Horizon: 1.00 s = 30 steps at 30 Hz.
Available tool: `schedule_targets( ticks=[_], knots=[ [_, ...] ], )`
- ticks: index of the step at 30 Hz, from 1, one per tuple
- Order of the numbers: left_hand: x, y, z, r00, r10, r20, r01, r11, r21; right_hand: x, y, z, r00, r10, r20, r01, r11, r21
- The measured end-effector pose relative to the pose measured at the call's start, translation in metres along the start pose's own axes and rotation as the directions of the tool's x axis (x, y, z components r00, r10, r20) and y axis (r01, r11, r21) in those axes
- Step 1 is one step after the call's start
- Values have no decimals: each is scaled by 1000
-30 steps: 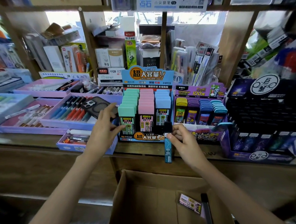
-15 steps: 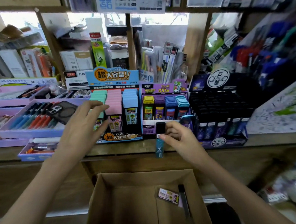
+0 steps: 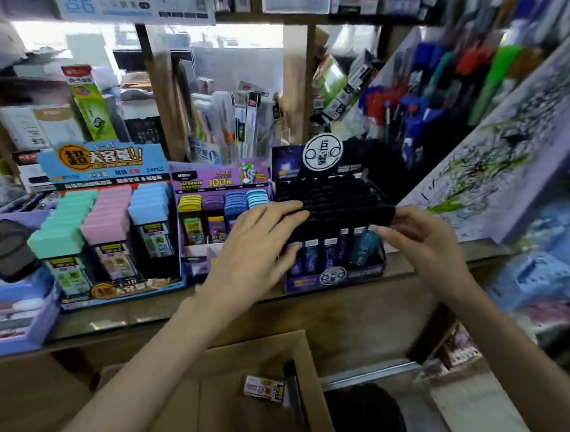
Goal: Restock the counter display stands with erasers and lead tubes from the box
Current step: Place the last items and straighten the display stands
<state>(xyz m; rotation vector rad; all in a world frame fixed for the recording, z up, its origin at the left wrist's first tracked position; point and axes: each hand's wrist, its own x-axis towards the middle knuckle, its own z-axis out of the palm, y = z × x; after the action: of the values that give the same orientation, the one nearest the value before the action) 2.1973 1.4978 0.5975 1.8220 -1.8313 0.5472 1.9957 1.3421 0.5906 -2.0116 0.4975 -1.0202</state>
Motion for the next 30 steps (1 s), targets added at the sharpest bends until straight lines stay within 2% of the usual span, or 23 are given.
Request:
schedule_targets(
  ticks=[5, 9, 12, 17, 23, 27, 30],
  knots=[
    [5, 4, 23, 997, -25, 71, 26, 1000, -14, 19, 18, 7, 998, -36, 44, 41, 992, -117],
    [3, 2, 30, 996, -34, 82, 36, 999, -31, 22, 20, 8, 995, -21, 102, 30, 996, -83],
    [3, 4, 32, 995, -49, 86, 52, 998, -32, 21, 25, 13, 987, 10, 162, 11, 992, -128],
    [3, 6, 33, 995, -61, 85, 64, 997, -40, 20, 30, 24, 995, 85, 49, -73, 974, -213],
    [3, 6, 31, 993, -69, 92, 74, 996, -46, 22, 20, 26, 992, 121, 40, -91, 890, -446],
    [-9, 12, 25, 996, -83, 14, 84, 993, -86, 14, 12, 23, 979, 198, 43, -160, 886, -436],
    [-41, 19, 24, 994, -77, -73, 66, 988, -142, -8, 7, 18, 986, 157, 47, -120, 889, -442]
  ],
)
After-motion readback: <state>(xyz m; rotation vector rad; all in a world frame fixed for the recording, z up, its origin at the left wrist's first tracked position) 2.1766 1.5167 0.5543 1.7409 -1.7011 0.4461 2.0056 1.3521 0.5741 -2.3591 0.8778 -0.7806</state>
